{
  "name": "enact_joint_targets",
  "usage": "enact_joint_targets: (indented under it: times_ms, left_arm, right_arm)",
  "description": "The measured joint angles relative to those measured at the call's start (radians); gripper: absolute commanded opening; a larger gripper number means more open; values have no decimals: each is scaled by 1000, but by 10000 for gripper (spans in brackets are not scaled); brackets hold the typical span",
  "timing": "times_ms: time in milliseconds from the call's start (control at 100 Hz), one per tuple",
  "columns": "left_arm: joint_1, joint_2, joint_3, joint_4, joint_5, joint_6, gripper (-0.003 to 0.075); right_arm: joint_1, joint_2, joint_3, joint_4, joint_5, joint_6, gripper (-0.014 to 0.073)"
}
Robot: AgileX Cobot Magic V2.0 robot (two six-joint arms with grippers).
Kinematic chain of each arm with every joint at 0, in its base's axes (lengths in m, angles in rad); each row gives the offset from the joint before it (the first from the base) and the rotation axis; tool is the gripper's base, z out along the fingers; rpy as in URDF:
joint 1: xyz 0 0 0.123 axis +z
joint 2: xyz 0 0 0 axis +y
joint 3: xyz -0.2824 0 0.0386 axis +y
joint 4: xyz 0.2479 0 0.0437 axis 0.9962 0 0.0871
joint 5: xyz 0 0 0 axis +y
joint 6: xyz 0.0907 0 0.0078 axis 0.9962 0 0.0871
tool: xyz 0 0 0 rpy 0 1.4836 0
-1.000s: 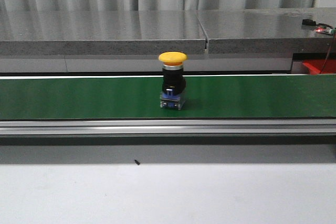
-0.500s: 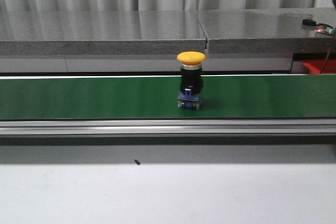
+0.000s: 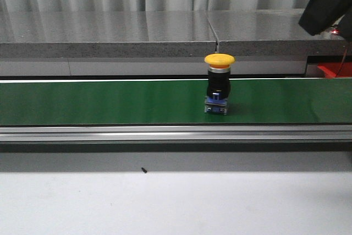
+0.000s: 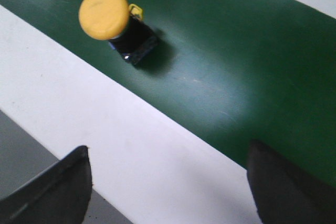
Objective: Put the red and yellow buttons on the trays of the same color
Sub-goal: 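Lower the right gripper onto the yellow button and close it, then carry the yellow button toward the yellow tray with the right gripper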
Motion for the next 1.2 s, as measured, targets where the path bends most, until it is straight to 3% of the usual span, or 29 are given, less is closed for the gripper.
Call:
enact_joint_targets:
  times_ms: [200,500,880,950,1120,1200]
  left_arm:
    - [0,0,0,0,0,0,-19]
    - [0,0,0,0,0,0,-19]
    - [0,0,0,0,0,0,-19]
    - [0,0,0,0,0,0,-19]
    - [0,0,0,0,0,0,-19]
    - [0,0,0,0,0,0,-19]
  right_arm:
    - [7,100,0,86,3,-61,601]
    - [7,201,0,259,-47,-257,601]
    - [80,275,0,297,-196,-380,594]
    - [85,282,0,302,-226,-382,535]
    - [86,291,0,305,-260,-383,230]
    - [86,293,0,304,-267,-384,152]
